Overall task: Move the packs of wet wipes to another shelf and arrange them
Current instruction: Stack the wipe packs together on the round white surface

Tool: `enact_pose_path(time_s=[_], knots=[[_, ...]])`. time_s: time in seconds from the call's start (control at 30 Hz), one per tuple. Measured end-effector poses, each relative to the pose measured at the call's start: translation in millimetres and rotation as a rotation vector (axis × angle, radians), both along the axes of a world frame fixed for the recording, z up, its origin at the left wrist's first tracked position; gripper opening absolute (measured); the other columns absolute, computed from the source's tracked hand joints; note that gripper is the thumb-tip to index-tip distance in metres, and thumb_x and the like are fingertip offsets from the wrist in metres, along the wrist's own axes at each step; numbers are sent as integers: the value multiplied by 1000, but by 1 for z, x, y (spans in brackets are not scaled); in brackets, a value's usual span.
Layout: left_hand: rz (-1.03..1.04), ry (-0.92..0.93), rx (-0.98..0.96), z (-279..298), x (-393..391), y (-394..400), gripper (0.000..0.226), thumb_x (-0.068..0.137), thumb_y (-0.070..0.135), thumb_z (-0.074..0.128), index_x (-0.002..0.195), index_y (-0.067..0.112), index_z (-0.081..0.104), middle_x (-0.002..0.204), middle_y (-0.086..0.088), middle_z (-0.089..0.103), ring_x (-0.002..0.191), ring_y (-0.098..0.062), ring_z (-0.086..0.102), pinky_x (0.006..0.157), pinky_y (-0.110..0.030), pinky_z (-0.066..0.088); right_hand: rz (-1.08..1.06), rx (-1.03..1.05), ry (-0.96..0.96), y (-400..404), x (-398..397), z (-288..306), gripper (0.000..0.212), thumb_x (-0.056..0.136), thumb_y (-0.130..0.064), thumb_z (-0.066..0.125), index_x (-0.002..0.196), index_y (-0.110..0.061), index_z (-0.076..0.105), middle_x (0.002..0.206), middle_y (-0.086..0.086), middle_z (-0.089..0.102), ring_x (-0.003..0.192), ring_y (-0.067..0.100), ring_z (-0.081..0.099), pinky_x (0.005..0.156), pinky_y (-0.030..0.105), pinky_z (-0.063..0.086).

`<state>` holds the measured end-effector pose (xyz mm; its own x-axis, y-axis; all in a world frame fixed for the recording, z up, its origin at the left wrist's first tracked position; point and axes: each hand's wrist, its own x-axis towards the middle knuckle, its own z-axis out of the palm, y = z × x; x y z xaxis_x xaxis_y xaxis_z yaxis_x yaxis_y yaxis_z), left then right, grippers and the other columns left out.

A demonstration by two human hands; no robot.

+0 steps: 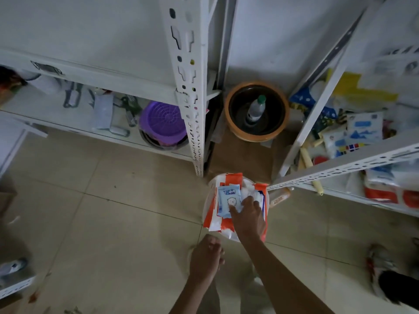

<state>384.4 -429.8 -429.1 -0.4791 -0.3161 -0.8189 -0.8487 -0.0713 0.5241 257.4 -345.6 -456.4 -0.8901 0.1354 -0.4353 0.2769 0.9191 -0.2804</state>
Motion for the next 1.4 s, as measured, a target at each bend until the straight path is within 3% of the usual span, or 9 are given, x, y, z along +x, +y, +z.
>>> enact_pose_path(time_s=[0.17, 0.33, 0.43, 0.63, 0.77, 0.93, 1.13, 1.27, 1.4], knots=[[-207, 84, -242, -24, -49, -17, 17, 95, 35, 51, 112, 34, 54, 102, 7, 73, 84, -21, 76, 76, -42, 65, 19, -21, 5, 5, 3, -5, 46, 92, -53, 61, 123, -19, 53, 117, 3, 69, 102, 26, 70, 83, 39, 57], [-368, 86, -299, -35, -84, -18, 36, 103, 45, 50, 132, 25, 52, 116, 3, 71, 101, -23, 74, 76, -31, 59, 1, -62, 11, 12, 5, -10, 53, 90, -56, 64, 128, -20, 52, 118, 1, 71, 103, 23, 72, 84, 38, 60], [-374, 59, -320, -44, -88, -16, 36, 101, 48, 52, 128, 24, 51, 121, -1, 72, 102, -24, 74, 83, -40, 63, -8, -87, 21, 16, 6, -11, 55, 90, -60, 63, 130, -24, 51, 123, -2, 70, 106, 21, 72, 85, 37, 61], [-357, 35, -400, -47, -92, -16, 35, 101, 41, 57, 121, 12, 53, 119, -8, 71, 102, -29, 72, 68, -30, 49, -41, -117, 87, 35, 10, -7, 29, 97, -43, 61, 116, -22, 56, 115, 1, 74, 98, 23, 74, 79, 33, 58], [-361, 33, -409, -53, -96, -16, 27, 100, 35, 57, 112, 11, 59, 116, -10, 72, 97, -26, 70, 74, -33, 56, -115, -107, 66, 52, 12, -9, 16, 99, -34, 57, 103, -19, 60, 103, 5, 77, 86, 26, 74, 69, 29, 53], [-293, 11, -434, -53, -98, -10, 32, 98, 42, 60, 109, 12, 58, 110, -6, 72, 84, -19, 66, 63, -28, 53, -163, -121, 79, 67, 16, -14, 13, 96, -33, 59, 97, -20, 59, 98, 4, 77, 78, 25, 72, 62, 31, 56], [-283, -40, -481, -64, -107, -5, 74, 67, 81, 66, 110, 23, 51, 106, -1, 64, 92, -20, 70, 74, -44, 65, -170, -114, 60, 76, -1, -21, 38, 94, -44, 64, 122, -24, 48, 120, 1, 61, 99, 19, 62, 70, 35, 62], [-324, -63, -580, -64, -118, 6, 74, 69, 74, 73, 113, 17, 55, 108, -5, 59, 103, -23, 63, 80, -46, 62, -139, -125, 4, 73, -12, -28, 45, 94, -46, 64, 128, -22, 47, 126, 3, 57, 110, 22, 59, 75, 33, 57], [-323, -20, -648, -63, -122, 15, 64, 75, 58, 78, 114, 14, 54, 110, -7, 58, 107, -25, 60, 78, -41, 59, -144, -120, -38, 72, -15, -34, 43, 92, -47, 65, 122, -22, 47, 119, 4, 57, 105, 23, 61, 73, 32, 56]])
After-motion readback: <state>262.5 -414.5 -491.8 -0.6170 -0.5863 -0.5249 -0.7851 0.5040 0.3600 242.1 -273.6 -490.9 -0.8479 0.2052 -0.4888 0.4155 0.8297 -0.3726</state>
